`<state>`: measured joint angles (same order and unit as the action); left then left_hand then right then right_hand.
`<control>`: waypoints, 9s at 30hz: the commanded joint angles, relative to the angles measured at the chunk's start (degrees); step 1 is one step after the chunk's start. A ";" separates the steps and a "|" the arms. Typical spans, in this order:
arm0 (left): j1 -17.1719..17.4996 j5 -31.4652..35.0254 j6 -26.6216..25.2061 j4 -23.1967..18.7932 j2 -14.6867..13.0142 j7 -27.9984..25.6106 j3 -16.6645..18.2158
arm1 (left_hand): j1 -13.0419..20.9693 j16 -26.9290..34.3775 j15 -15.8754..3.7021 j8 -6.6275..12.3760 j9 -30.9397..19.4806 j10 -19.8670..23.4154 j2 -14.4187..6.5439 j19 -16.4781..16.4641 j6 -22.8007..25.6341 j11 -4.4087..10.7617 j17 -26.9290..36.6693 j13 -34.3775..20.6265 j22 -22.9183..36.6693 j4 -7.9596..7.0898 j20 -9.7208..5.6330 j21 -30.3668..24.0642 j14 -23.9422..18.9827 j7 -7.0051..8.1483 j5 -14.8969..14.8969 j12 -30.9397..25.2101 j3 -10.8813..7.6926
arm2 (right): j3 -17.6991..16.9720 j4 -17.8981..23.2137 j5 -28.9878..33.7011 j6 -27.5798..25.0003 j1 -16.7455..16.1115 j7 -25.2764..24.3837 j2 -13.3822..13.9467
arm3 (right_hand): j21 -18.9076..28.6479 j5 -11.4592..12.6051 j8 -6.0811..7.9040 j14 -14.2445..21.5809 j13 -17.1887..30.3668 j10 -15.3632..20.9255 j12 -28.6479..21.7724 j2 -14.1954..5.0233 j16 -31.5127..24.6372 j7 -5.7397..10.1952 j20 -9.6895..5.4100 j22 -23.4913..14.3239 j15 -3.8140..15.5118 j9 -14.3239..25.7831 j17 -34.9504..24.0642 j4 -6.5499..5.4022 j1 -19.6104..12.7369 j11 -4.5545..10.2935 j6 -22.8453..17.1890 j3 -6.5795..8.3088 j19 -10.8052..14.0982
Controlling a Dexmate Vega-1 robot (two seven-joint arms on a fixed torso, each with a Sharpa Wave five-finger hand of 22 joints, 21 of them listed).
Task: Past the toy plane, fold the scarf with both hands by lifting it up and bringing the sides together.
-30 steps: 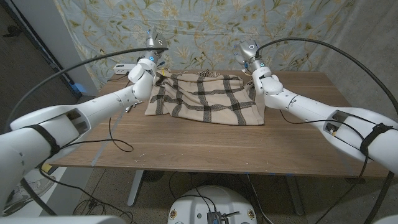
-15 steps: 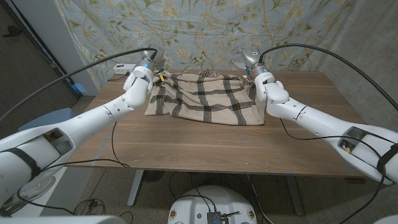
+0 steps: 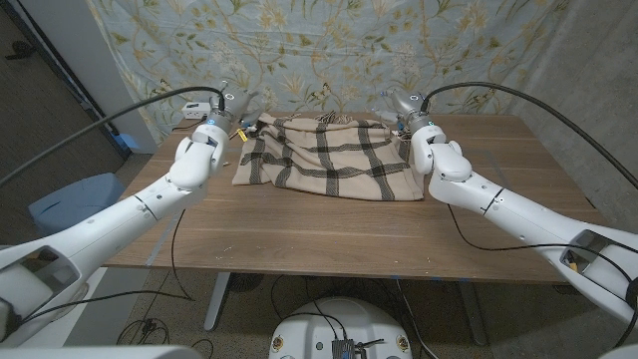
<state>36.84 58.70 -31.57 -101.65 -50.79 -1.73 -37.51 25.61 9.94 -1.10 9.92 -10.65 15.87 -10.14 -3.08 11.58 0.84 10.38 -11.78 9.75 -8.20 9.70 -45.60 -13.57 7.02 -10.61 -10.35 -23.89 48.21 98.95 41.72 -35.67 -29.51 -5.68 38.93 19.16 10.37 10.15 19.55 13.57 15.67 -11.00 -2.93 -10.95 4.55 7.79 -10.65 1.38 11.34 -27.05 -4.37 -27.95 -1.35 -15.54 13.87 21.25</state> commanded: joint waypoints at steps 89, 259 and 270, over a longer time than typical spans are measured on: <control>-10.18 -16.18 6.84 21.07 4.77 5.01 -11.54 | -15.96 0.64 2.44 0.64 0.14 -20.09 -1.32 6.40 -17.26 0.50 -0.37 1.11 0.43 -1.02 -2.66 9.41 17.99 -1.66 -2.64 -0.79 -2.90 | 4.05 -14.09 -34.11 -12.17 7.12 4.63 -4.45 | -4.86 2.94 1.41 -12.43 -1.18 -5.02 -4.23 0.60 -3.73 -4.24 -0.01 -0.08 -5.75 -0.19 8.75 -1.81 16.39 -6.17 5.12 -9.72 -7.56; -18.40 -28.00 28.51 52.06 12.85 -0.72 -20.28 | -23.44 0.97 1.99 0.78 -0.09 -27.46 -1.31 7.21 -24.79 1.31 0.27 1.08 1.14 -3.12 -3.35 11.09 22.78 -1.76 -4.07 -0.95 -10.77 | 43.27 -78.66 8.61 29.31 42.72 -27.81 -57.28 | 36.99 2.35 9.76 34.90 27.73 38.60 -39.29 -6.94 -60.35 -3.44 -14.70 -5.94 11.05 13.86 -43.74 8.26 -41.20 6.99 -37.25 6.32 17.60; -18.05 -28.79 29.52 51.05 12.24 -1.69 -19.91 | -23.70 0.99 2.04 0.84 -0.09 -27.48 -1.29 7.16 -24.75 1.30 0.26 1.08 1.13 -3.11 -3.36 11.12 22.80 -1.88 -4.10 -1.01 -11.04 | 45.61 -73.63 3.71 27.90 43.15 -13.51 -57.55 | 37.70 2.09 9.00 35.59 25.47 39.86 -38.53 -6.43 -60.85 -3.11 -14.33 -4.99 11.03 13.30 -43.60 8.79 -41.57 7.07 -37.31 6.32 17.20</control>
<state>18.51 30.73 -3.25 -50.29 -38.12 -2.53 -57.55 2.71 10.64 1.02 10.37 -10.55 -9.64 -4.97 7.83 -9.72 2.48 10.51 -10.66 10.90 -11.42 3.05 -34.09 8.71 5.50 -14.35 -10.84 -34.39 90.99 22.03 50.11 -6.71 12.50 -31.25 -17.50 56.59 12.52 19.45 54.66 39.23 54.79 -49.75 -9.35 -71.44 1.13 -3.47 -15.68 7.88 24.64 -70.54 4.07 -68.77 5.72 -52.62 19.92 38.50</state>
